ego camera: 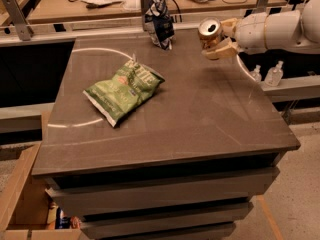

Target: Knock orange can over

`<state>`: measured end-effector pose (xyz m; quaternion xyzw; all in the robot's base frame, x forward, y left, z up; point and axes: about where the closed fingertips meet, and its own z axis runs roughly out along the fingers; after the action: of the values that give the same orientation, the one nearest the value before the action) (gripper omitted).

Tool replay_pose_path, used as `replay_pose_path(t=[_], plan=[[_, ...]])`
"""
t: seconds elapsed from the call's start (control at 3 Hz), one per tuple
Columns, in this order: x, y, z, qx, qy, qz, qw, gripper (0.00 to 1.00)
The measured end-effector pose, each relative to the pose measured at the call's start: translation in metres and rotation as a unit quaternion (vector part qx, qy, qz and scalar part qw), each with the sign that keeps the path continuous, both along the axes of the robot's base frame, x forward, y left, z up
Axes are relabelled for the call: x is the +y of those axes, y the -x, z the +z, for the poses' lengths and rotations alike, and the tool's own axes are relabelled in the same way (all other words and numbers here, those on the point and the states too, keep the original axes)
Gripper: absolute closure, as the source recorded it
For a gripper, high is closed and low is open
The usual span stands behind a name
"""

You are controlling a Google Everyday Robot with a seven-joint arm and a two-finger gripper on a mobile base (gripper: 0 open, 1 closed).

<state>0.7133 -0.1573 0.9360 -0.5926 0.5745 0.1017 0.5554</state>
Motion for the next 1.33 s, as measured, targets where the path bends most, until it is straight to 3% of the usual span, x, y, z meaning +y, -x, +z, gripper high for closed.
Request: replay_pose_path(t=[0.33, 0.67, 1.0, 1.33], plan=[[0.004, 0.025, 0.000, -0.055, 0.083, 0.064, 0.9930, 1.00], [0.007, 0.027, -0.002, -0.073, 0.099, 0.080, 0.9891, 1.00], [0.008, 0.027, -0.002, -0.076, 0.102, 0.083, 0.9884, 1.00], [0.021, 0.033, -0.003, -0.103, 0.129, 0.112, 0.9799, 1.00]])
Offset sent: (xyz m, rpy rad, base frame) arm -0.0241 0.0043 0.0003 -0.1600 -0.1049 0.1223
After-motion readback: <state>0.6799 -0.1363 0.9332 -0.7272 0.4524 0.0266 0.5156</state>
